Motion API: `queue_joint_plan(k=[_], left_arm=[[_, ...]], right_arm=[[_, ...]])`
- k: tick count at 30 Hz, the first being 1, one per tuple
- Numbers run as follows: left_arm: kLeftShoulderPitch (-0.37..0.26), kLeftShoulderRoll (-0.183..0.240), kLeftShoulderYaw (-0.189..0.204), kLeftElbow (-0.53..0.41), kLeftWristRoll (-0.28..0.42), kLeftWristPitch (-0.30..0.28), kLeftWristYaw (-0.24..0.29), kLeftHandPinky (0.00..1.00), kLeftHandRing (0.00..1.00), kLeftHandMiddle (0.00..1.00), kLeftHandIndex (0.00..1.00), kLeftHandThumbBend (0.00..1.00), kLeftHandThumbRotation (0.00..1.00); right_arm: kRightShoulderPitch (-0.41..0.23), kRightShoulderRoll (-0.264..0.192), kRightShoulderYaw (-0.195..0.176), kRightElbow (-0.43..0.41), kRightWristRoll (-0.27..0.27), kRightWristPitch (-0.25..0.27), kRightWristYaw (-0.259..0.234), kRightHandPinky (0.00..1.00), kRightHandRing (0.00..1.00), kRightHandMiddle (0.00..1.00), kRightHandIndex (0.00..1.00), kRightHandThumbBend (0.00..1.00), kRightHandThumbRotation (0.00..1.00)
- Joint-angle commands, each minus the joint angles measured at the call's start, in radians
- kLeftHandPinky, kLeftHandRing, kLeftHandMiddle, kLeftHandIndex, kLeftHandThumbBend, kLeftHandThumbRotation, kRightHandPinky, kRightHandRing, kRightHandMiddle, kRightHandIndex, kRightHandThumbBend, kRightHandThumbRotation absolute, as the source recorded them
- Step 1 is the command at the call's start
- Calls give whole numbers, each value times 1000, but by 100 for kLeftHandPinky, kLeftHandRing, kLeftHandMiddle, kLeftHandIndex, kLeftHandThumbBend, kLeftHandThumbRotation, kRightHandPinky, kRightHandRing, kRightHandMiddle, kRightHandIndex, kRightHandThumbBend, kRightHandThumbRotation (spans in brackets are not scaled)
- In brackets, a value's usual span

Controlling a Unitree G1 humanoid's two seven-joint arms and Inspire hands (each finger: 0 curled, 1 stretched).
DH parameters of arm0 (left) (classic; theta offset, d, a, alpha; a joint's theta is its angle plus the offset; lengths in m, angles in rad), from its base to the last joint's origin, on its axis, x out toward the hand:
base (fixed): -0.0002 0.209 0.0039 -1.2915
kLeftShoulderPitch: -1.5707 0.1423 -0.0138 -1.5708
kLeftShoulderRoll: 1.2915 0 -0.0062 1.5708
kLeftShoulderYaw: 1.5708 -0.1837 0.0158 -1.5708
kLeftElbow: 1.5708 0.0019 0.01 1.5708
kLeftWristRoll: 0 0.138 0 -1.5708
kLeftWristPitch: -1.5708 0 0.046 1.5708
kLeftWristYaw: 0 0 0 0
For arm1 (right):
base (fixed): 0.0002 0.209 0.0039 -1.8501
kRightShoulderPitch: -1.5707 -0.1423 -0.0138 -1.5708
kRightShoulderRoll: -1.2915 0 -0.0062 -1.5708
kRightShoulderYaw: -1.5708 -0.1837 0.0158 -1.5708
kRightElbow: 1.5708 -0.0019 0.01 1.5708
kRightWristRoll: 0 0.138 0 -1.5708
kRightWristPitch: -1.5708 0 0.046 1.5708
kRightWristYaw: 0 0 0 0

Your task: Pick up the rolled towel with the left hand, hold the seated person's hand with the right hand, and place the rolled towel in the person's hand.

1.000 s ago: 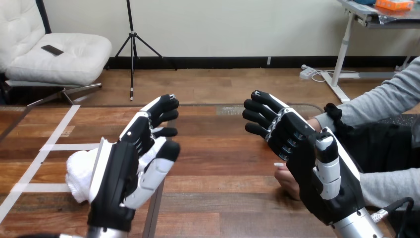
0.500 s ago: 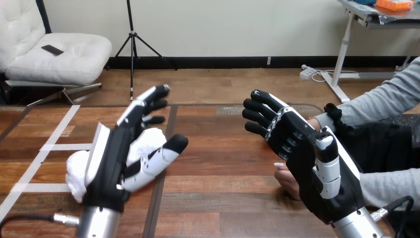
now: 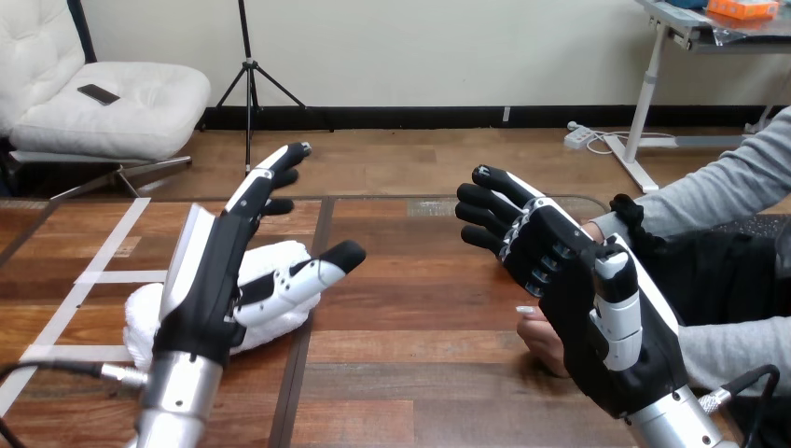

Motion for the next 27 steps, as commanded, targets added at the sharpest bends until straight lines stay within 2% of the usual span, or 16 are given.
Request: queue_joint_plan(k=[1, 14, 27], left_arm=[[-110, 36, 10, 35, 31, 20, 31, 79, 90, 93, 91, 100, 69], [-212, 78, -1, 128, 78, 79, 53, 82, 93, 95, 93, 100, 67], [-333, 119, -40, 263, 154, 130, 94, 78, 91, 95, 95, 96, 64]], right_arm=[[-74, -3, -10, -13, 12, -7, -3, 89, 89, 88, 88, 88, 100], [-81, -3, -13, -10, 9, -2, -8, 89, 89, 88, 88, 88, 100], [-88, -5, -13, -10, 12, 5, -8, 88, 89, 88, 87, 89, 100]])
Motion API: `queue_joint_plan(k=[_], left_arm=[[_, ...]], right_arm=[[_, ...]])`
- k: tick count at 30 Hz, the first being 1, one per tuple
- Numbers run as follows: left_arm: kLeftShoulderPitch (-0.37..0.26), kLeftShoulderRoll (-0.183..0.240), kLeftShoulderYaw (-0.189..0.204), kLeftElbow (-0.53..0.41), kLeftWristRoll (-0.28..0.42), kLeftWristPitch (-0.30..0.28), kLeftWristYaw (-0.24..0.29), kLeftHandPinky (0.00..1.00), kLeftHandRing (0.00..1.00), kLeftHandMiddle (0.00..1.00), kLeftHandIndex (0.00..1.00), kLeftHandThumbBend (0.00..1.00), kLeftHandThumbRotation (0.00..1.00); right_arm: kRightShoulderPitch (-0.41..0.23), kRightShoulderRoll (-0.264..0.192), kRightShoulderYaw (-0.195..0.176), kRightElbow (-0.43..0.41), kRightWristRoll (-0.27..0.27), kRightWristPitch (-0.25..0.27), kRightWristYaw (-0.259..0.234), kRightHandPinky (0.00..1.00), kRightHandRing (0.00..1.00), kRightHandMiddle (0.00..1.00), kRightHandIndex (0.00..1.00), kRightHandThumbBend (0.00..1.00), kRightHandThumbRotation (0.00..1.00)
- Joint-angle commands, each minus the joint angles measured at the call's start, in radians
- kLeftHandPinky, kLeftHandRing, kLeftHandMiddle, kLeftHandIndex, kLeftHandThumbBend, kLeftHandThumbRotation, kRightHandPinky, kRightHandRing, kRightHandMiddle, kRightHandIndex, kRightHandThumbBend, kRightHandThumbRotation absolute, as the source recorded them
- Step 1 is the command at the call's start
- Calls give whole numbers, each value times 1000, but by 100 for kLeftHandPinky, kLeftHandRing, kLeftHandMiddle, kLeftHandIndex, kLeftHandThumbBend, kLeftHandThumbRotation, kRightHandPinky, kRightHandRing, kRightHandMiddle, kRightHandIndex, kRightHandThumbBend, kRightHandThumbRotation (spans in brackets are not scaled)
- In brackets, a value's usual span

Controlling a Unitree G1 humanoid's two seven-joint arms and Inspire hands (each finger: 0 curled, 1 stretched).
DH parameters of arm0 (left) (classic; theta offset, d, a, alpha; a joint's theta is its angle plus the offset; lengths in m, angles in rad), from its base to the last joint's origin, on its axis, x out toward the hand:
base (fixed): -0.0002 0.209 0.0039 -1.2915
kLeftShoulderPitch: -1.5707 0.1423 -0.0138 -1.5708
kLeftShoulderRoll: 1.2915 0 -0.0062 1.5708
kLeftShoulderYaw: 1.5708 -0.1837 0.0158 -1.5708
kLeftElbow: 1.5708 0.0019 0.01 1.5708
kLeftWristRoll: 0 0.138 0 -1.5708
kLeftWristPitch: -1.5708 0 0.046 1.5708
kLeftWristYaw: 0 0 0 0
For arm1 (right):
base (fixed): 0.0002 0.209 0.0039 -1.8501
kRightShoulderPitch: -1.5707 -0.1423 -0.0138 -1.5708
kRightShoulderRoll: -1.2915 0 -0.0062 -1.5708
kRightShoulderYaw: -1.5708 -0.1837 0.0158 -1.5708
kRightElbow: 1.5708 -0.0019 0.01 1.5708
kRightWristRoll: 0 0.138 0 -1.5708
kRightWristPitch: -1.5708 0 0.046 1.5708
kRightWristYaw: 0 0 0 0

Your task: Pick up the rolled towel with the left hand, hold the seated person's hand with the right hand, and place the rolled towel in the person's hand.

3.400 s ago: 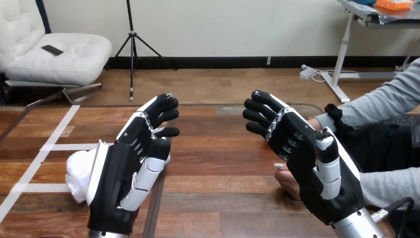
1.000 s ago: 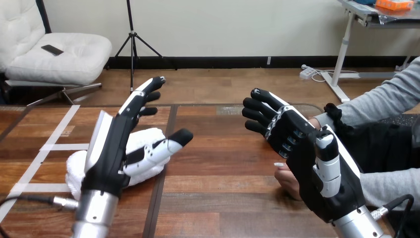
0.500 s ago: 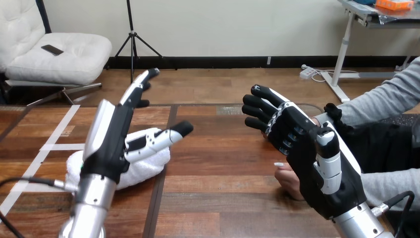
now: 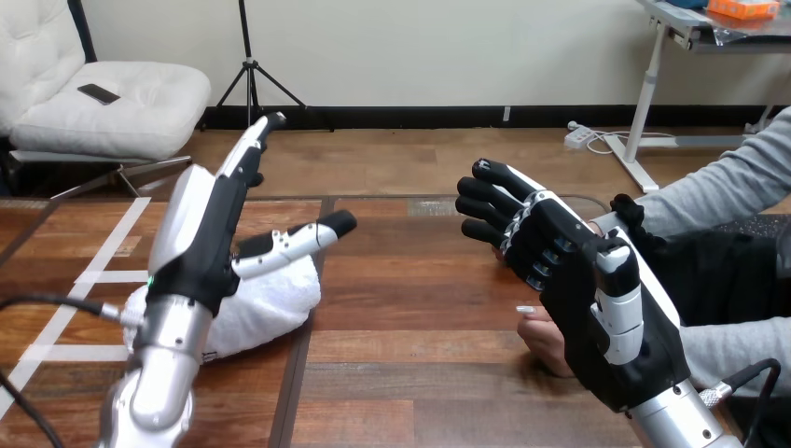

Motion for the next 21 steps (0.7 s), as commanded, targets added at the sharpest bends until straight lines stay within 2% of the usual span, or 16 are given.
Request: queue_joint_plan(k=[1, 21], left_arm=[[-122, 30, -25, 70, 29, 11, 27, 78, 91, 95, 95, 96, 64], [-312, 65, -97, 337, 103, 15, 79, 72, 88, 94, 94, 95, 62]], right_arm=[[-76, -5, -10, -10, 12, 1, -4, 88, 89, 88, 87, 89, 100], [-90, -6, -13, -3, 7, -1, -4, 88, 88, 87, 87, 89, 100]])
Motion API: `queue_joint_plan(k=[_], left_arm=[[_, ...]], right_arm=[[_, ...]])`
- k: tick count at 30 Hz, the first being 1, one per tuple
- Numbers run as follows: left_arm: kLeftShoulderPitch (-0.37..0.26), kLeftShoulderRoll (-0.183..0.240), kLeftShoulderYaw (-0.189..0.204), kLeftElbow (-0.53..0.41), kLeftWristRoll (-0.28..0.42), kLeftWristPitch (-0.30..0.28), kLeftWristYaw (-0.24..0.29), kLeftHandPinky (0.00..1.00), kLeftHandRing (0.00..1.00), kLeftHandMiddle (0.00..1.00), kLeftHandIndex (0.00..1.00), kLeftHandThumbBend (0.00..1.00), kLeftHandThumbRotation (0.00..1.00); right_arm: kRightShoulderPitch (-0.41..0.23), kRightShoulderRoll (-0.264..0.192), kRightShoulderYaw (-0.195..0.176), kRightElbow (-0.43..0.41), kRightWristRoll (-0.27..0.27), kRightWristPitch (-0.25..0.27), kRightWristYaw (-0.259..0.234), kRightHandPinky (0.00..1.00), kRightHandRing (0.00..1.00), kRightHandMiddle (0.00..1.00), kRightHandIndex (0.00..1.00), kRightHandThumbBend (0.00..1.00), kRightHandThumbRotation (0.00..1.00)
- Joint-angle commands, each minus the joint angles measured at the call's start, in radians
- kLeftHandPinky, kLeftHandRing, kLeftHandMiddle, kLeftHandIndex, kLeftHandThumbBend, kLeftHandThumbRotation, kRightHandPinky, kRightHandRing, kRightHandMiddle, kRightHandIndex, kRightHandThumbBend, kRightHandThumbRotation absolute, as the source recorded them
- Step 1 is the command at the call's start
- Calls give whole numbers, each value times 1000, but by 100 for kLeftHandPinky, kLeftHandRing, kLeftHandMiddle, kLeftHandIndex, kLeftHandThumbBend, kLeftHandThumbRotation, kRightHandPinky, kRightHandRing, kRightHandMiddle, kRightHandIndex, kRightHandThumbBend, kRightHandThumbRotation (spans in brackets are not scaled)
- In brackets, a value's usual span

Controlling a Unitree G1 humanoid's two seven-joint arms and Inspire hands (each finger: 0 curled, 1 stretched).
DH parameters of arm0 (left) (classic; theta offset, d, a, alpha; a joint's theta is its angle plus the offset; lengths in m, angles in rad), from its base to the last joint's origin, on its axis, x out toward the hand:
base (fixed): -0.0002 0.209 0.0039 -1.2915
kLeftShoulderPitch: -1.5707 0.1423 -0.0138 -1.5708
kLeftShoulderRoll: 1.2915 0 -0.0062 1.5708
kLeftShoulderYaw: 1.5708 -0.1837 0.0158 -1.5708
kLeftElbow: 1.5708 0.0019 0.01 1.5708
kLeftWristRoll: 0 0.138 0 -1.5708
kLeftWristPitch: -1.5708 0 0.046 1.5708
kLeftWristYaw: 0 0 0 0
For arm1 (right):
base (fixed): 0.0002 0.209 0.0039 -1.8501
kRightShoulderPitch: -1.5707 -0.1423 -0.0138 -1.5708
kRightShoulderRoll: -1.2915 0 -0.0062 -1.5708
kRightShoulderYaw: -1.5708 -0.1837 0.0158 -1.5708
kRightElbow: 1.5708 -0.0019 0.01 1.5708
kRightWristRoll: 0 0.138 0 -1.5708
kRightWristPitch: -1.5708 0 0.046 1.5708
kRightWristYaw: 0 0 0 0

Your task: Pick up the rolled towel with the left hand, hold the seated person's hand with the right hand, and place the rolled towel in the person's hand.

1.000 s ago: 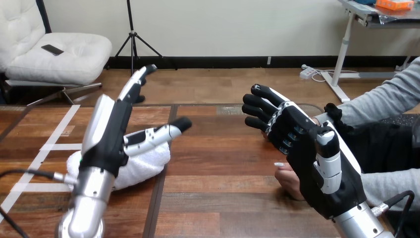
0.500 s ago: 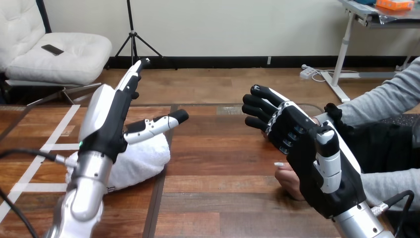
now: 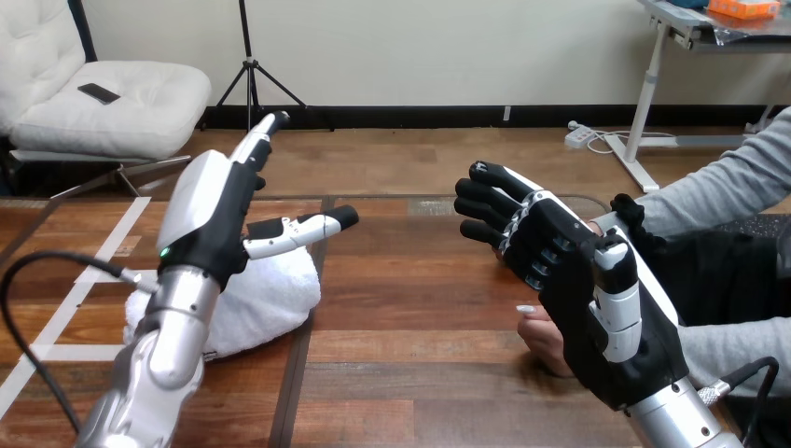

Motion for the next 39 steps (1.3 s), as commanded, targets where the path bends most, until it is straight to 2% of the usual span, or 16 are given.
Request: queue_joint_plan(k=[1, 23, 30, 39], left_arm=[[-134, 26, -30, 77, 19, 4, 26, 72, 88, 94, 94, 95, 62], [-307, 27, -144, 359, 82, 40, 80, 74, 88, 92, 93, 97, 65], [-353, 26, -197, 437, 123, 79, 104, 77, 88, 92, 93, 99, 67], [-388, 29, -265, 491, 186, 121, 133, 84, 89, 91, 91, 100, 65]], right_arm=[[-82, -6, -13, -5, 8, -10, -4, 88, 88, 87, 87, 89, 100], [-86, -6, -12, -10, 10, -5, -3, 88, 87, 86, 86, 89, 100], [-83, -5, -11, -17, 8, -3, -7, 88, 87, 86, 86, 89, 100], [-81, -4, -12, -21, 6, -5, -11, 88, 87, 86, 86, 89, 100]])
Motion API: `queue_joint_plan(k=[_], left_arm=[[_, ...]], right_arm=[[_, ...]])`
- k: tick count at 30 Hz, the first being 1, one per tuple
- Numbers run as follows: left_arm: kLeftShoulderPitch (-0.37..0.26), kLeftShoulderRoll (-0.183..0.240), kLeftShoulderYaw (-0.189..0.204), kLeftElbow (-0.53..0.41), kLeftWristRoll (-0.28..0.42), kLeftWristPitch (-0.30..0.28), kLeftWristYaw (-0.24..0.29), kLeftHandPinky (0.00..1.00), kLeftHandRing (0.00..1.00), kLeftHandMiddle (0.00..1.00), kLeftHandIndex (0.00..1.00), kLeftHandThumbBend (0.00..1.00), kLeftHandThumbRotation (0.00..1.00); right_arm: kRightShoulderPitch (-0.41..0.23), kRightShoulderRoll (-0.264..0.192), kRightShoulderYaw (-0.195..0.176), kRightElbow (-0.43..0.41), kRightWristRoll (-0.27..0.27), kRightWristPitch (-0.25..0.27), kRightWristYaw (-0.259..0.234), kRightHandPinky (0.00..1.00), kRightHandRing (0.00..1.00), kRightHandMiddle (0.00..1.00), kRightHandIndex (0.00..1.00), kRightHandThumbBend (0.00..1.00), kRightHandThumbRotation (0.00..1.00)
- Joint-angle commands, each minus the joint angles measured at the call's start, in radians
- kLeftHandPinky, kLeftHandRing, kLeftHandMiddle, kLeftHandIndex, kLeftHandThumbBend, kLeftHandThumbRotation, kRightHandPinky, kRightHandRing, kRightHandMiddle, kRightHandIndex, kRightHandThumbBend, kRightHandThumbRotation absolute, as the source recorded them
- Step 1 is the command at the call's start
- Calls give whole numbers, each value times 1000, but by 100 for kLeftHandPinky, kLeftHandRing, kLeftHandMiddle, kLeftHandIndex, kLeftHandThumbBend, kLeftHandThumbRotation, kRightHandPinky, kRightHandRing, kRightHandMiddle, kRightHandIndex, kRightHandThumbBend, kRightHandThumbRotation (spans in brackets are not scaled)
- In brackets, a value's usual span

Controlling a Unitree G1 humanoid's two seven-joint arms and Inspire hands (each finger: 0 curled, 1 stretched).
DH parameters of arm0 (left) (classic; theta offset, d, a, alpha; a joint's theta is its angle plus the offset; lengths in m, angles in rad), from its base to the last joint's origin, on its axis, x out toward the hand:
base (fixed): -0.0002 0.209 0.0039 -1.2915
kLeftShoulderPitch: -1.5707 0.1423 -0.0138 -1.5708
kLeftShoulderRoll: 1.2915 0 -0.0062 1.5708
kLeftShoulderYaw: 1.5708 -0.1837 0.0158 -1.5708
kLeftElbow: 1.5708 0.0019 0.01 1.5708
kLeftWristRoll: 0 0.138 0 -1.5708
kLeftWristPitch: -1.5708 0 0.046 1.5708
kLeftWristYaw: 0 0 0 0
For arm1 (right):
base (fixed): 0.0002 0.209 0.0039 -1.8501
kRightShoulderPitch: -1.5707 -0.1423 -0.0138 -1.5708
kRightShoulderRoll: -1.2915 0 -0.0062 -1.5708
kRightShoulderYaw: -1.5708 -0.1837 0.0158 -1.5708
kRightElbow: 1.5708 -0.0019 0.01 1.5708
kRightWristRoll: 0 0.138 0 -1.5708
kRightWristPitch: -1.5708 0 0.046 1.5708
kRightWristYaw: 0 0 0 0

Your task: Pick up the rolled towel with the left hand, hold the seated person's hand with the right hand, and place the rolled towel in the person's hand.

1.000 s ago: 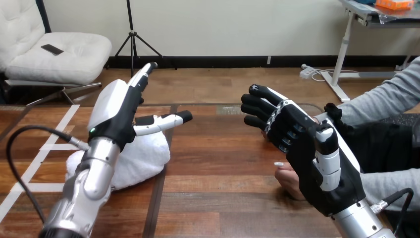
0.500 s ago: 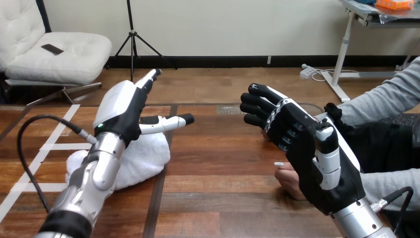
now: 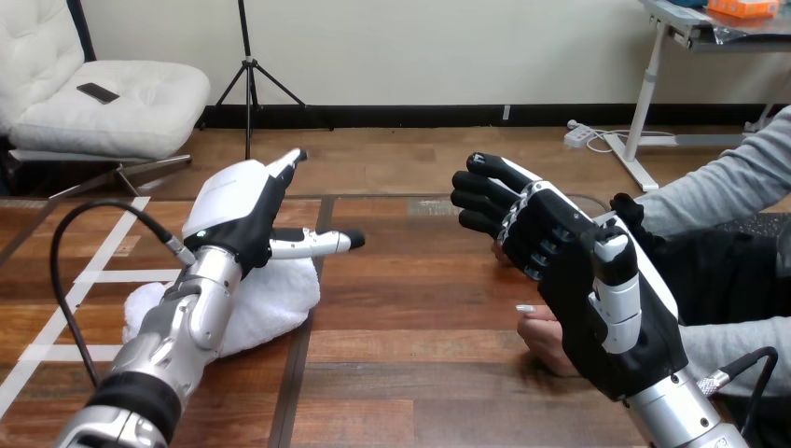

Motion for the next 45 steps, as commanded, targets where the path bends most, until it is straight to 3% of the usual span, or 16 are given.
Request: queue_joint_plan(k=[1, 10, 23, 40, 45], left_arm=[[-101, 20, -49, 30, 35, 19, 36, 84, 89, 91, 91, 100, 65], [-120, 23, -104, 58, 78, 60, 42, 87, 90, 92, 91, 100, 66], [-141, 26, -175, 83, 123, 132, 7, 93, 93, 95, 93, 100, 70], [-130, 28, -198, 78, 122, 160, -3, 95, 94, 95, 93, 100, 70], [-128, 30, -205, 72, 124, 169, -28, 96, 95, 96, 94, 100, 70]], right_arm=[[-59, -4, -11, -21, 7, -6, -8, 87, 87, 86, 86, 89, 100], [-56, -5, -13, -24, 8, -4, -11, 86, 86, 86, 85, 90, 100], [-60, -5, -15, -17, 3, -19, -9, 86, 86, 86, 86, 89, 100], [-55, -6, -15, -27, 7, -10, -11, 85, 86, 87, 86, 90, 100], [-56, -7, -16, -27, 5, -12, -10, 85, 86, 87, 86, 90, 100]])
